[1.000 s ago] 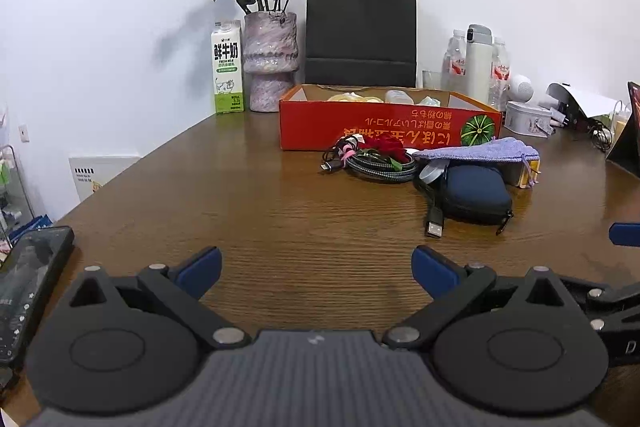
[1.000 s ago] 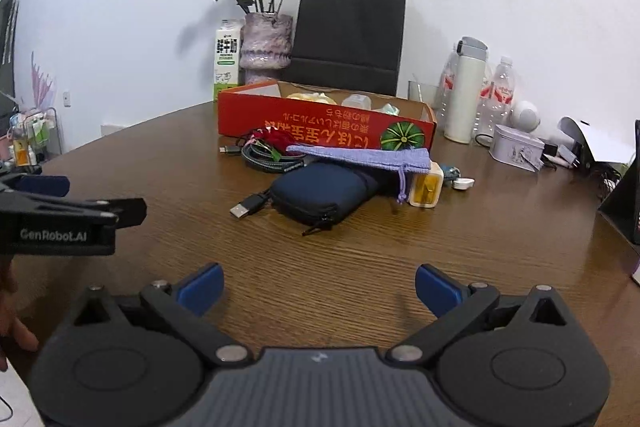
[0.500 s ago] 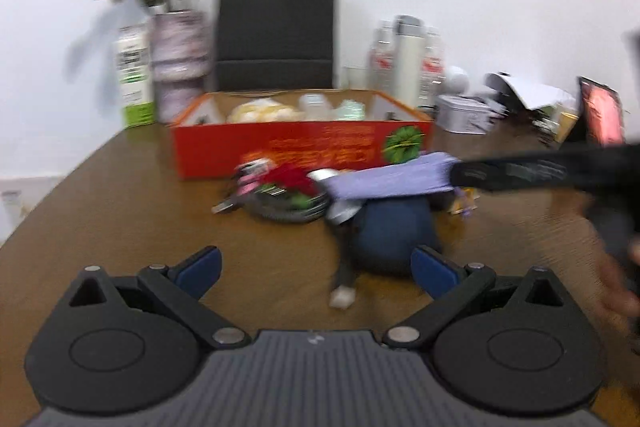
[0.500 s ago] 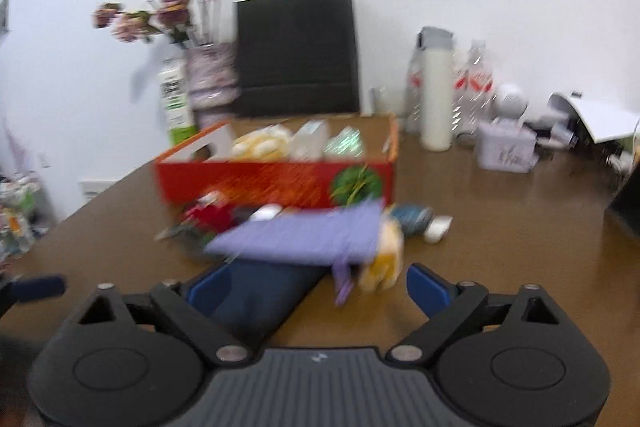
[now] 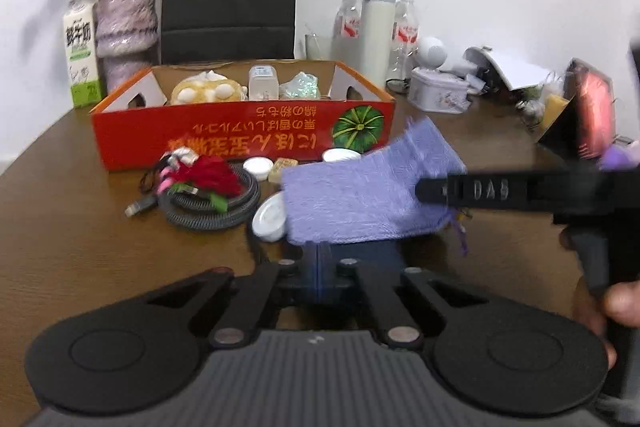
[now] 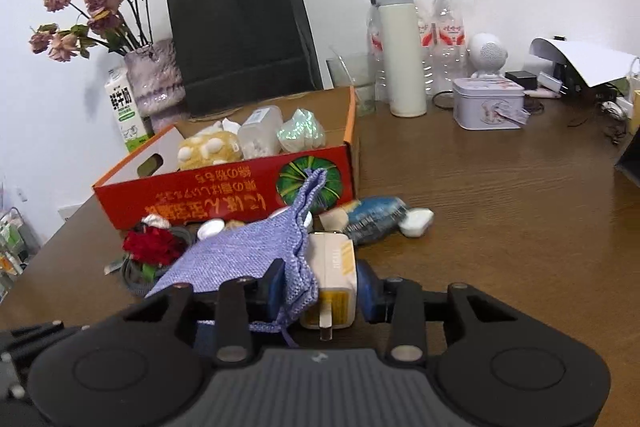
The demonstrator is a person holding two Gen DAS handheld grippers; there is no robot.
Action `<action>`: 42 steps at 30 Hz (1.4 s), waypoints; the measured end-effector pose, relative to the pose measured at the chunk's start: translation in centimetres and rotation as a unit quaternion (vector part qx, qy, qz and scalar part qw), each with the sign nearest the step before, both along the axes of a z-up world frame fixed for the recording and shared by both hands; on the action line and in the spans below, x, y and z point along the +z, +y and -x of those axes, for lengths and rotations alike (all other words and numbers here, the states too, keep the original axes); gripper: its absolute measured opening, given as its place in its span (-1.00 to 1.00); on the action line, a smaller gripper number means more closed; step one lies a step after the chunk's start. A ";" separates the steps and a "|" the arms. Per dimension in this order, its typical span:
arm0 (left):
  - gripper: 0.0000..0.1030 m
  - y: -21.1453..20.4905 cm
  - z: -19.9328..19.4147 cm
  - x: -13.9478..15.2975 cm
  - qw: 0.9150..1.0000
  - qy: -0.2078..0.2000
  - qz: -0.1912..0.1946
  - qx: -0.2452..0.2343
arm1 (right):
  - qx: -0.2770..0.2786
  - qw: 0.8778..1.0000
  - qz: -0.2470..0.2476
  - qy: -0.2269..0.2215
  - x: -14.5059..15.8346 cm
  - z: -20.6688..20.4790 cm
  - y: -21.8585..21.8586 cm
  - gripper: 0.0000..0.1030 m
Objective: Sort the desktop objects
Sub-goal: 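Grasp the yellow-white charger with the right tool while the left tool grasps the purple pouch, then carry the charger with the right tool while the left tool carries the pouch into the box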
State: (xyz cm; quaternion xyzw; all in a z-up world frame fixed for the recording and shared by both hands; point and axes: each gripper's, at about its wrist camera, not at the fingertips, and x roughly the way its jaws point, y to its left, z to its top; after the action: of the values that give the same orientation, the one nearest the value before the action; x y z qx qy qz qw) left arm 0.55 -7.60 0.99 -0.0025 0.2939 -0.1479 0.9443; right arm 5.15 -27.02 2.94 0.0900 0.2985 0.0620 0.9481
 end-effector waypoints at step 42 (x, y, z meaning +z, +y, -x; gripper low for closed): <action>-0.88 3.1 6.6 0.3 0.991 0.053 0.118 -0.025 | 0.220 0.966 0.132 -0.022 -1.6 15.1 6.9 -0.22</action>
State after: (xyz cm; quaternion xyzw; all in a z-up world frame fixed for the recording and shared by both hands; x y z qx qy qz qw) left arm -6.05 -4.47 1.34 -0.1149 0.3243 -0.2046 0.9164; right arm -9.98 -20.08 1.32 -0.1055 0.2955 0.2312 0.9209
